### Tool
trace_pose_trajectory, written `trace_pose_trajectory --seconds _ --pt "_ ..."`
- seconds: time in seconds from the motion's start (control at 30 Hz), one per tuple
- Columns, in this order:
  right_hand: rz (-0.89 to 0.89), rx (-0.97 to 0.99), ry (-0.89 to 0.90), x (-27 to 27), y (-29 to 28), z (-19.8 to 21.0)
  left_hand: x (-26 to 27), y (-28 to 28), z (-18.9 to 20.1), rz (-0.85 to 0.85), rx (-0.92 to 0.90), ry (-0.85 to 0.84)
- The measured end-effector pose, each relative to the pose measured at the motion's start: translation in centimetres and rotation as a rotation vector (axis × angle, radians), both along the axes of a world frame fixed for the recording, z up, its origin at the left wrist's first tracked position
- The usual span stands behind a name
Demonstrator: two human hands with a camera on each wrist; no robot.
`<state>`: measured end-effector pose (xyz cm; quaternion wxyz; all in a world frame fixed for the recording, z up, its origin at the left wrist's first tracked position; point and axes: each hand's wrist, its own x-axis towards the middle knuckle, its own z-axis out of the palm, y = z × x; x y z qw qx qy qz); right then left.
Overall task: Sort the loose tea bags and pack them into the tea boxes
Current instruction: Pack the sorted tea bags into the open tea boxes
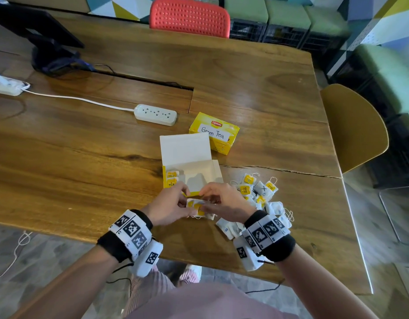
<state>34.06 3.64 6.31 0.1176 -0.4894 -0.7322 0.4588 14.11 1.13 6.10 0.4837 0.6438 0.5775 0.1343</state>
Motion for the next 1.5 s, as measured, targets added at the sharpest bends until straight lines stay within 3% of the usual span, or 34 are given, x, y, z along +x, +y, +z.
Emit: trace_pose_trajectory --seconds 0.07,0.17,0.33,0.53,0.7,0.83,1.07,1.2,1.33,1.43,1.5 --pt "-0.005 -0.024 0.013 -0.5 0.6 -0.1 -0.6 0.3 0.2 0.05 0.043 -0.045" --pt "-0.108 -0.024 0.018 -1.4 2.0 0.1 -1.9 1.1 0.8 0.255 0.118 -0.145" --pt "-0.459 0.026 -0.006 -3.9 5.0 0.4 -3.9 2.3 0.6 0.543 0.354 0.057" --pt "-0.444 0.015 -0.262 -6.8 6.2 -1.4 -3.8 2.9 -1.9 0.616 0.155 0.154" --pt "-0.483 -0.043 -0.28 -7.7 6.3 -3.0 -3.3 2.9 -4.5 0.693 0.002 -0.002" --pt "-0.528 -0.075 -0.3 -8.0 6.5 -3.4 -3.3 3.0 -5.6 0.699 -0.015 -0.045" --pt "-0.366 -0.021 -0.498 -8.3 6.3 -3.0 -3.3 2.9 -5.4 0.706 -0.006 -0.064" --pt "-0.382 0.073 -0.359 -6.7 5.9 -1.4 -3.5 2.2 -4.7 0.681 0.012 -0.012" --pt "-0.522 0.198 -0.166 -2.7 4.8 0.8 -3.9 0.6 -5.2 0.596 0.037 0.05" --pt "-0.651 0.193 -0.183 1.2 4.0 0.7 -4.5 -1.2 -6.2 0.474 0.141 0.198" --pt "-0.619 0.138 -0.252 3.4 3.7 -0.4 -4.7 -2.3 -6.8 0.43 0.185 0.271"
